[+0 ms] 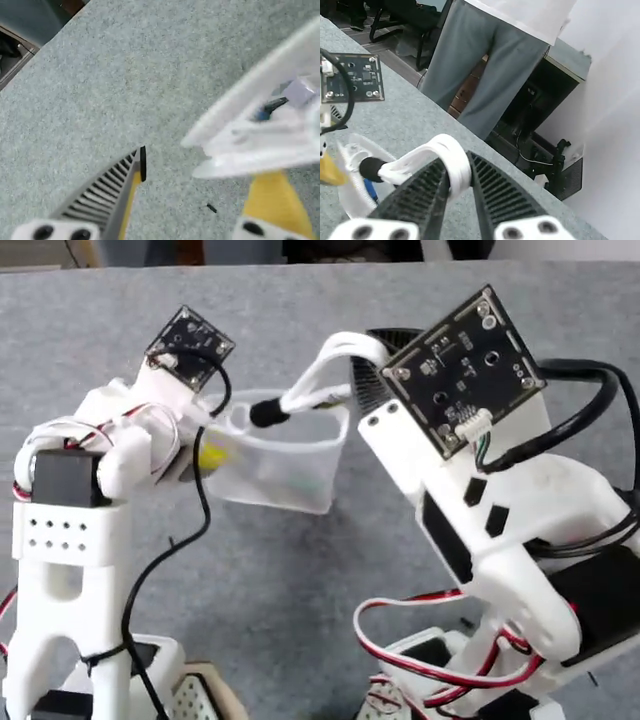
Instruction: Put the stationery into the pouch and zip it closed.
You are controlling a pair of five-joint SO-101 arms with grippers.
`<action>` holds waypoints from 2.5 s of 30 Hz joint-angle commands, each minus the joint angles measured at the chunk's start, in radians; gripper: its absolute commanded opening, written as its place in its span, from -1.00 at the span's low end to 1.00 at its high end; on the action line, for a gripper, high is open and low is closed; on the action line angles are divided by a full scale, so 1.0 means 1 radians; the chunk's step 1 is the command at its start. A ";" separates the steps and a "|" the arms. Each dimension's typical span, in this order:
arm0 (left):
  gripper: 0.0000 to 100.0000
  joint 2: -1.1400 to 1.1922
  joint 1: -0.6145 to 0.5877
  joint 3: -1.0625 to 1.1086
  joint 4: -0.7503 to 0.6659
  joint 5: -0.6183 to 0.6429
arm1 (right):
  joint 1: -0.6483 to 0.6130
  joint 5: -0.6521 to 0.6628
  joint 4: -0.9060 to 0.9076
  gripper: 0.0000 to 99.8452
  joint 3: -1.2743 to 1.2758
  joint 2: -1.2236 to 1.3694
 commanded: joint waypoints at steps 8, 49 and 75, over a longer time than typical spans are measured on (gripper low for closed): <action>-0.32 -0.017 0.010 -0.104 -0.011 -0.006 | -0.009 0.005 0.005 -0.97 -0.025 -0.010; -0.14 -0.017 0.104 -0.205 0.344 -0.187 | -0.101 0.005 0.084 -0.97 0.013 -0.074; -0.85 -0.008 0.177 -0.176 0.342 -0.338 | -0.101 0.005 0.083 -0.97 0.015 -0.074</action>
